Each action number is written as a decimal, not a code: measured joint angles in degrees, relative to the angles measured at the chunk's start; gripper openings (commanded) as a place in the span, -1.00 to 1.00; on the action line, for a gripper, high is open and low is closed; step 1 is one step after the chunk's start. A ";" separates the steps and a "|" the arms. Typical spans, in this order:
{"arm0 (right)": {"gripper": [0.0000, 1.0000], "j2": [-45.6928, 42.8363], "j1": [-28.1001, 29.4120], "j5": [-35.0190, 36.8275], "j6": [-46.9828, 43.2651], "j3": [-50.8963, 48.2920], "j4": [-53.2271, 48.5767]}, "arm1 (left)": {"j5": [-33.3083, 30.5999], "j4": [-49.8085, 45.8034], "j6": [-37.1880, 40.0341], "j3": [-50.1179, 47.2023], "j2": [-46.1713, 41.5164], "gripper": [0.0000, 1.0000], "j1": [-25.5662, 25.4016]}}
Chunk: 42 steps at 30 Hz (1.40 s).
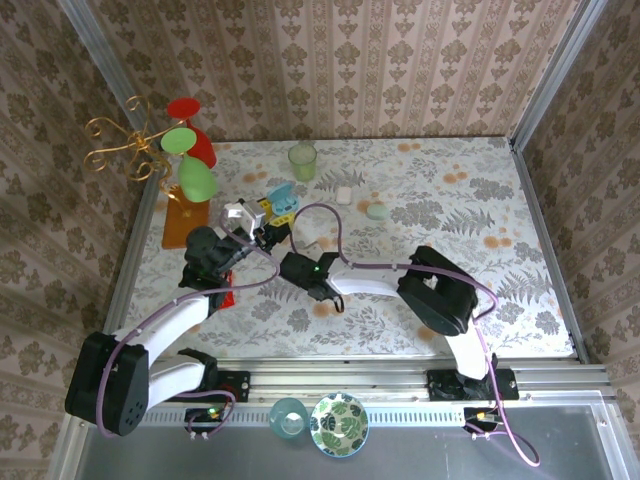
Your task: Insert the wireless bluetooth earbuds into the charging case
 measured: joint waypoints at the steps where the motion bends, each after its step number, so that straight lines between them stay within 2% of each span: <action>1: -0.60 -2.03 -0.17 -0.20 0.04 -1.55 0.50 | 0.02 0.24 -0.02 0.00 0.11 -0.50 0.11; 11: -0.63 -26.71 -5.27 -4.96 2.29 -17.09 12.17 | 0.22 1.73 0.00 0.00 2.23 -0.50 0.07; 16: -0.64 -39.41 -10.78 -13.55 4.96 -23.26 19.74 | 0.22 3.32 0.79 0.00 3.89 -0.51 -1.18; 20: -0.63 -45.38 -15.13 -21.70 7.06 -24.37 25.86 | 0.20 4.83 2.08 0.00 5.53 -0.52 -2.49; 25: -0.64 -46.90 -16.24 -30.99 8.85 -23.67 32.85 | 0.04 8.17 2.99 0.00 8.55 -0.52 -3.67; 31: -0.64 -43.87 -16.17 -38.32 10.54 -19.93 38.01 | 0.24 9.97 3.23 0.00 11.04 -0.52 -6.56; 42: -0.64 -37.11 -14.93 -42.16 10.93 -13.81 41.77 | 0.63 11.41 3.39 0.66 13.40 -0.53 -8.22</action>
